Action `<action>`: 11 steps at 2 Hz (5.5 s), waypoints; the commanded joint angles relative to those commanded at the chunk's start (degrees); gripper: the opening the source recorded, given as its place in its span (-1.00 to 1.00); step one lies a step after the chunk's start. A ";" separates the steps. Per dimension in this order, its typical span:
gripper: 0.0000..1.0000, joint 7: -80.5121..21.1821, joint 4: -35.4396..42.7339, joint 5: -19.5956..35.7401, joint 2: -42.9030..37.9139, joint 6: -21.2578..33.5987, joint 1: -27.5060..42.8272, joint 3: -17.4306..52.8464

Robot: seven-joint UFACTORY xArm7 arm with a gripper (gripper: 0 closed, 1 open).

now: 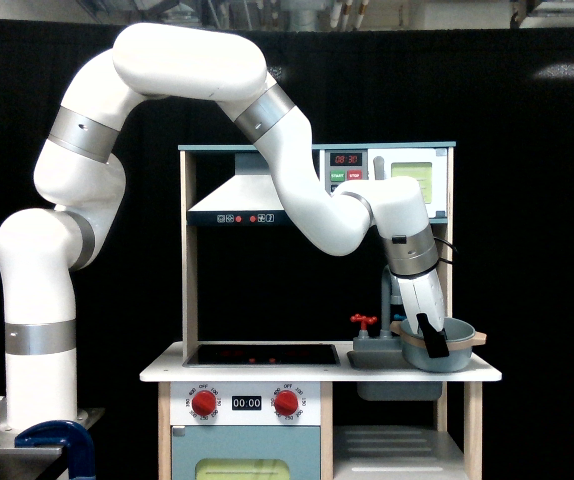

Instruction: Put the bowl inside the kitchen cabinet

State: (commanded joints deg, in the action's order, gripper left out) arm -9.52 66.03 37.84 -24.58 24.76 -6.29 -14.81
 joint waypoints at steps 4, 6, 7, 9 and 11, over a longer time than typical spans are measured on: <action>-1.00 -43.91 -13.25 26.80 -4.57 -4.55 -16.58 -1.68; -1.00 -44.45 -3.90 34.09 -18.98 -19.23 -10.06 -11.60; -1.00 -39.46 -1.60 31.98 -21.28 -22.73 -6.72 -13.56; 1.00 -39.76 -4.52 31.14 -19.93 -24.03 -10.36 -16.69; 1.00 -34.57 -18.10 25.10 -1.32 -12.88 -19.31 -15.38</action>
State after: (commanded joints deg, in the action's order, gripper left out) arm -44.09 47.92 62.94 -25.91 11.88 -25.60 -30.20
